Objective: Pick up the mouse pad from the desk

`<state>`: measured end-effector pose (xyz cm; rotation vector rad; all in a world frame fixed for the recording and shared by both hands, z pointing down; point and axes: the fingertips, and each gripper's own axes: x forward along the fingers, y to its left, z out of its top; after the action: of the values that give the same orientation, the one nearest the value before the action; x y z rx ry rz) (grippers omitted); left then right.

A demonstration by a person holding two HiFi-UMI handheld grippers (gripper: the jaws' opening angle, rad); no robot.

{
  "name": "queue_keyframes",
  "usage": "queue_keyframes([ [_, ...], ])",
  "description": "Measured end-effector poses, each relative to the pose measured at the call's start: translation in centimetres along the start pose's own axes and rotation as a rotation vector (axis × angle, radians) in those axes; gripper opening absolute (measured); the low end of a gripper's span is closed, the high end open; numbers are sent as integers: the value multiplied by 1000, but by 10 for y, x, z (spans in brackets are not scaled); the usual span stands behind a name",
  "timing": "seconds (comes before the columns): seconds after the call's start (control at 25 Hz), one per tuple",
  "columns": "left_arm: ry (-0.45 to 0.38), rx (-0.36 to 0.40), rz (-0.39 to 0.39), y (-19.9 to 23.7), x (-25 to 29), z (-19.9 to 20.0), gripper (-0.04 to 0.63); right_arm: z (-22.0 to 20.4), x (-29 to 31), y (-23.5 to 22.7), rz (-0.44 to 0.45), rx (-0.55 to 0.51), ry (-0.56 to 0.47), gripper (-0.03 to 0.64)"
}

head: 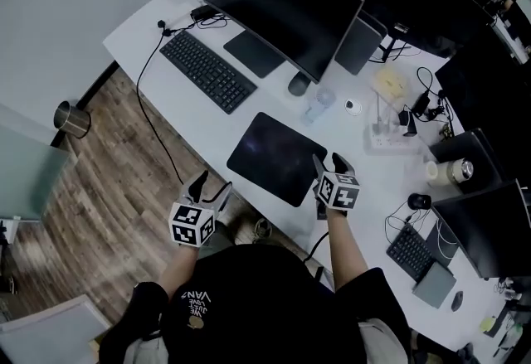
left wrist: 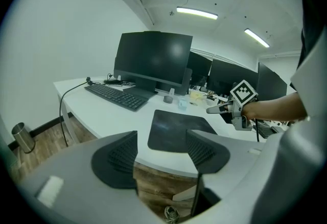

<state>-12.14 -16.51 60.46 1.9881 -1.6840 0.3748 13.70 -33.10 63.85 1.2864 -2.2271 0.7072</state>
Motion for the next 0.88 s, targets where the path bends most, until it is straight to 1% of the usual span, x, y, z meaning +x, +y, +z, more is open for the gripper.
queue_keyframes([
  [0.08, 14, -7, 5, 5, 4, -3, 273, -1, 14, -6, -27, -32, 20, 242],
  [0.2, 44, -14, -16, 11, 10, -11, 273, -7, 31, -9, -48, -50, 61, 242],
  [0.36, 83, -16, -70, 16, 19, -12, 273, -18, 46, -15, -82, -30, 114, 242],
  [0.6, 130, 20, -157, 26, 37, -3, 273, -24, 54, -23, -135, -9, 143, 239],
  [0.76, 171, 13, -192, 28, 50, -4, 273, -23, 53, -19, -139, -3, 124, 210],
  [0.8, 186, 9, -200, 27, 52, -6, 273, -24, 53, -16, -129, 0, 125, 194],
  [0.88, 218, -4, -215, 25, 58, -13, 275, -24, 51, -10, -113, 4, 123, 142],
])
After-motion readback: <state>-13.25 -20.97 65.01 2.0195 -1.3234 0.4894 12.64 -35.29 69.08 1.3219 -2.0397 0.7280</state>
